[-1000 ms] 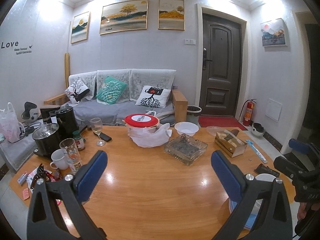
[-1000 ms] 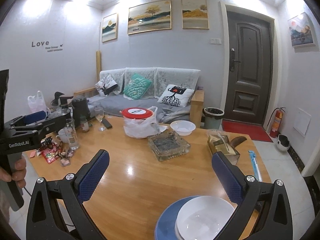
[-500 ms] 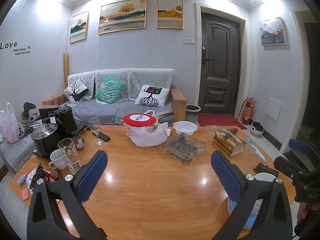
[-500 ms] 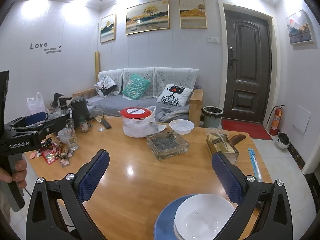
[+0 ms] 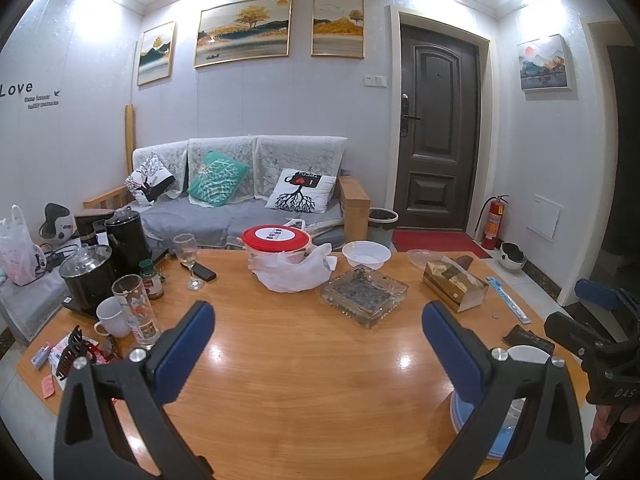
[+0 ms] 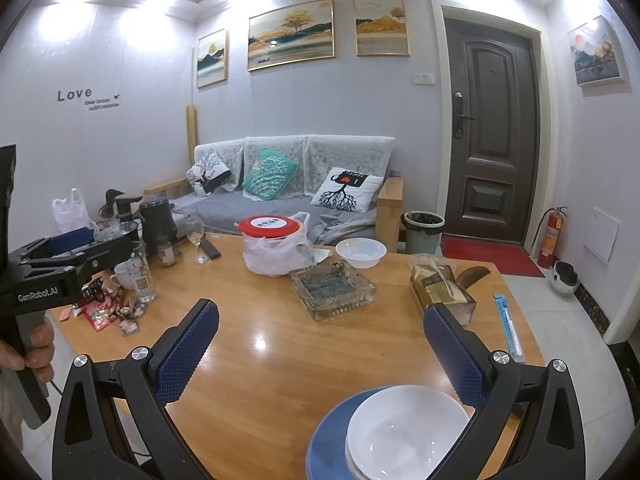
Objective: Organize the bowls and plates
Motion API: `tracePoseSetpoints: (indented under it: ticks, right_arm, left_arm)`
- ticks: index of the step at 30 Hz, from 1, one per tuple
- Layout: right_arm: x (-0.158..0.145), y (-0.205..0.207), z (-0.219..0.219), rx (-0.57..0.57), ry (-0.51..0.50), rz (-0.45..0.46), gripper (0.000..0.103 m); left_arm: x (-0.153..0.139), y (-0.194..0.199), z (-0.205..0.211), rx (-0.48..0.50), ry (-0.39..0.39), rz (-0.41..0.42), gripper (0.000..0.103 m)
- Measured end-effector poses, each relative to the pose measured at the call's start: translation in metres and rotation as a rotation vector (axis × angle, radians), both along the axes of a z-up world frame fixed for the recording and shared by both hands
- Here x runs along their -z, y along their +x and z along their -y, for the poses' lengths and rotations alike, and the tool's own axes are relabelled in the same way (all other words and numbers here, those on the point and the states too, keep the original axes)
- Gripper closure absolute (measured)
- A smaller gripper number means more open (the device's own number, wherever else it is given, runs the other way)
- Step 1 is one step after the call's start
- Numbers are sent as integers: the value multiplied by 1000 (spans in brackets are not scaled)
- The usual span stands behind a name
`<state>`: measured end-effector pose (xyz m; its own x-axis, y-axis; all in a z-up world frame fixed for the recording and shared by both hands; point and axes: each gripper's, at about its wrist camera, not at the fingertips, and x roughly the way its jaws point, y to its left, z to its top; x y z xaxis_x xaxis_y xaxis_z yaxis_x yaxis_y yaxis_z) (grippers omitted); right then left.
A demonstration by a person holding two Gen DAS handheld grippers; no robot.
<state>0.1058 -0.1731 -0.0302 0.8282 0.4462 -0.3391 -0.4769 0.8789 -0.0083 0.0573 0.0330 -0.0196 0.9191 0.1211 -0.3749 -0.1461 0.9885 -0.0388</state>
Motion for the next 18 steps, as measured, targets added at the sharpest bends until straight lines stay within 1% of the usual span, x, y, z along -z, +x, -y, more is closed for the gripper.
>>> tracePoseSetpoints:
  ticks: [18]
  right_arm:
    - [-1, -2, 1, 12, 13, 4, 1]
  left_arm:
    - [-2, 1, 6, 5, 5, 6, 0]
